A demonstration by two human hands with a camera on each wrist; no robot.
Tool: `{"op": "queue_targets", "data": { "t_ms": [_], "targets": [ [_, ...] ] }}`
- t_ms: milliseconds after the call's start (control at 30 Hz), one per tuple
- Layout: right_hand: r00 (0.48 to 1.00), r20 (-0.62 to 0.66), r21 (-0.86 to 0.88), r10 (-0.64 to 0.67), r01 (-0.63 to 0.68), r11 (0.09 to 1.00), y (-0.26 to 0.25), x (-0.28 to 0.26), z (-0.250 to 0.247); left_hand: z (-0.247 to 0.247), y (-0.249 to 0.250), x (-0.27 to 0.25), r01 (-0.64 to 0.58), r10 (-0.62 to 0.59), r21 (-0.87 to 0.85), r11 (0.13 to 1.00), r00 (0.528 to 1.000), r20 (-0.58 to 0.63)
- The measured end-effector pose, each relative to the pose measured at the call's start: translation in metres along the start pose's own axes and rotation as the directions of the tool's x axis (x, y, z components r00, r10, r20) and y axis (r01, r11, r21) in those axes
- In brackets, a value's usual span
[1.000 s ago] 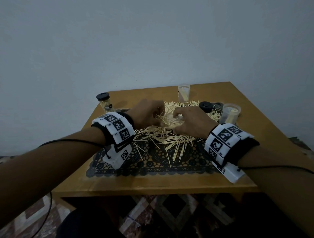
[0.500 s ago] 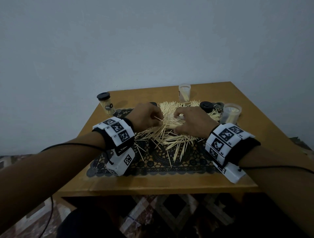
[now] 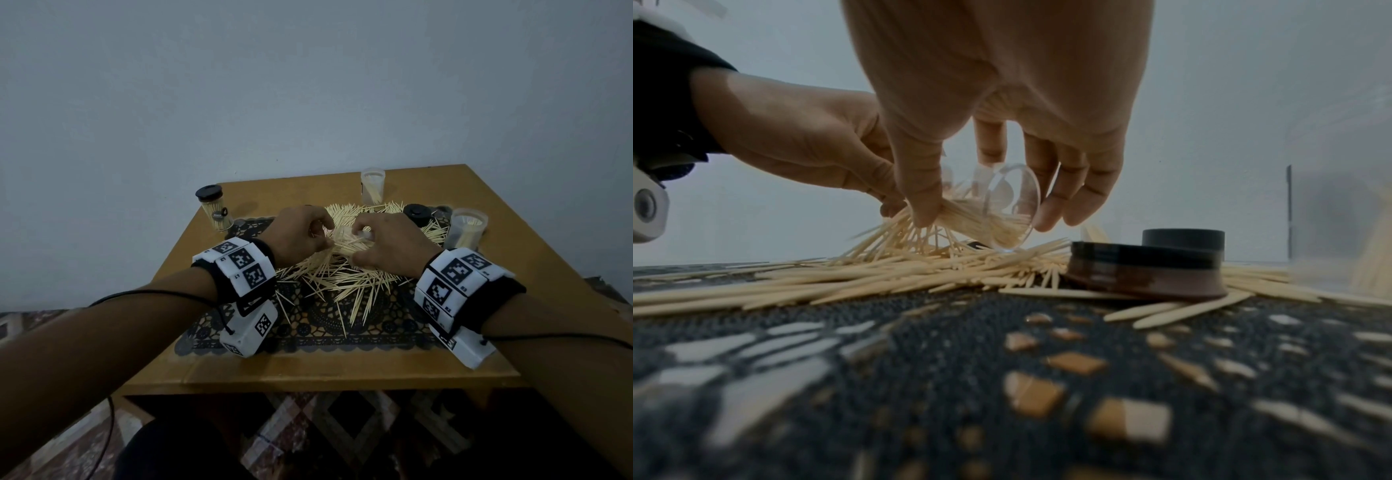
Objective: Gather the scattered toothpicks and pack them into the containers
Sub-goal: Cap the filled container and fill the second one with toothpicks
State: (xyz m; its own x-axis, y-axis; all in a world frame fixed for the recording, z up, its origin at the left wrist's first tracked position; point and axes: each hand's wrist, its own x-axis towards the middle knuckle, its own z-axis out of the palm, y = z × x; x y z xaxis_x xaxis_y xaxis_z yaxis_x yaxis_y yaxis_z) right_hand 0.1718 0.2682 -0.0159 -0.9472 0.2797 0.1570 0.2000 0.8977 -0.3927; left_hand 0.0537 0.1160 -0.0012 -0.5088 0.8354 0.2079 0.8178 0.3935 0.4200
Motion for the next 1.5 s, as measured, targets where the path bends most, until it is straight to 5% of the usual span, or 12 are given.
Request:
{"op": "queue_targets", "data": {
  "t_ms": [500, 633, 900, 1233, 1367, 1500],
  "targets": [
    [0.995, -0.016, 0.002, 0.096, -0.096, 0.995, 0.001, -0.002, -0.004, -0.010, -0.004, -0.008, 0.095, -0.118, 0.159, 0.983, 0.982, 0.147],
    [0.994, -0.014, 0.019, 0.107, -0.107, 0.994, 0.000, -0.002, -0.005, -0.005, -0.002, -0.012, 0.016, -0.042, 0.122, 0.992, 0.977, 0.209],
    [0.993, -0.076, 0.072, 0.090, -0.084, 0.994, -0.002, -0.003, -0.006, 0.004, 0.003, -0.008, -0.101, 0.101, 0.002, 0.995, 0.993, -0.062],
    [0.996, -0.094, 0.071, 0.001, 0.006, 0.997, -0.003, -0.003, -0.003, 0.004, 0.007, -0.006, -0.078, 0.066, 0.067, 0.995, 0.984, 0.166],
    [0.997, -0.076, 0.076, 0.007, -0.001, 0.997, -0.001, -0.003, -0.002, -0.003, 0.010, -0.007, -0.015, 0.030, -0.111, 0.994, 0.990, 0.137],
    [0.999, -0.047, 0.091, 0.005, -0.001, 0.996, -0.002, -0.003, -0.002, -0.004, 0.007, -0.007, -0.029, 0.037, -0.050, 0.998, 0.985, 0.170]
  ]
}}
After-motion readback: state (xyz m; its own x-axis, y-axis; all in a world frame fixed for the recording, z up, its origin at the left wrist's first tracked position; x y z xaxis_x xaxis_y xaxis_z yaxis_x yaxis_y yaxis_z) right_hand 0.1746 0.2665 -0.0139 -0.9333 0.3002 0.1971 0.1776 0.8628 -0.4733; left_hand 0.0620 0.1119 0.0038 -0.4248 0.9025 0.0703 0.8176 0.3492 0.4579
